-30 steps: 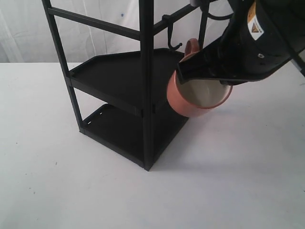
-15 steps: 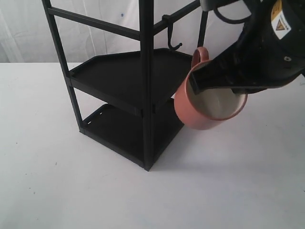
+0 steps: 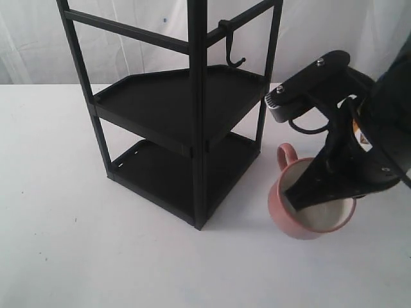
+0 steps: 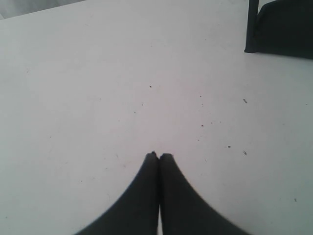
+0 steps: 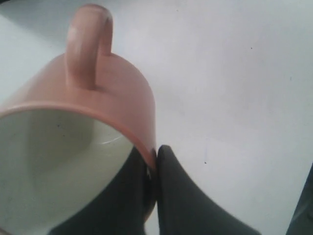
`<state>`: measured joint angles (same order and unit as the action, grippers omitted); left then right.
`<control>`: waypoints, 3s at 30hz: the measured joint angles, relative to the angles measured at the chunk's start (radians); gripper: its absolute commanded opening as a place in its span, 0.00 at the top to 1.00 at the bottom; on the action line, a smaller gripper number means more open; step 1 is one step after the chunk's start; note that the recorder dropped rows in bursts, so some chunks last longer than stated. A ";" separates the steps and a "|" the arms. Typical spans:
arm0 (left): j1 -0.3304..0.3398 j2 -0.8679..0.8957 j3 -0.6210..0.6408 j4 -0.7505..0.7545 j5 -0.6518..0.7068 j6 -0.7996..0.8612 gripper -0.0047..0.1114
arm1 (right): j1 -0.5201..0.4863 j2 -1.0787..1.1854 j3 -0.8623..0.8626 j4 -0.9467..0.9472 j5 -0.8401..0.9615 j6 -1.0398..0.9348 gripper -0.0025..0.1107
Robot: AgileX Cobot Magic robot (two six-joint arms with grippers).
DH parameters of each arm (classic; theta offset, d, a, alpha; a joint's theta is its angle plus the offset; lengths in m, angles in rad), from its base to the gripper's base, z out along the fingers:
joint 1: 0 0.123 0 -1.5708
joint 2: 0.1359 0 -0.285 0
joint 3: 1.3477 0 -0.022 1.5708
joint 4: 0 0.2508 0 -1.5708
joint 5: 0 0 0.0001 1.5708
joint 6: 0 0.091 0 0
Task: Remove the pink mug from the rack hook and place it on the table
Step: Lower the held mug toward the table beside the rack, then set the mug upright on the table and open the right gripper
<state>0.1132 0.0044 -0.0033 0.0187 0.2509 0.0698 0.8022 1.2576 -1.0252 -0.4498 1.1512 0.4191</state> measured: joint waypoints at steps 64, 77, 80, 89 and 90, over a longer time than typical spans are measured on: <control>0.000 0.000 0.000 0.000 0.000 0.000 0.96 | -0.441 0.389 -0.082 0.652 -0.310 -0.632 0.98; 0.000 0.000 0.000 0.000 0.000 0.000 0.96 | -0.336 0.391 -0.117 0.315 -0.208 -0.357 0.98; 0.000 0.000 0.000 0.000 0.000 0.000 0.96 | -0.293 0.391 -0.118 0.290 -0.208 -0.348 0.98; 0.000 0.000 0.000 0.000 0.000 0.000 0.96 | -0.283 0.401 -0.118 0.278 -0.244 -0.333 0.98; 0.000 0.000 0.000 0.000 0.000 0.000 0.96 | -0.283 0.407 -0.118 0.281 -0.247 -0.333 0.98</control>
<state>0.1132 0.0044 -0.0033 0.0187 0.2509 0.0698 0.5190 1.6650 -1.1434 -0.1693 0.9037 0.0856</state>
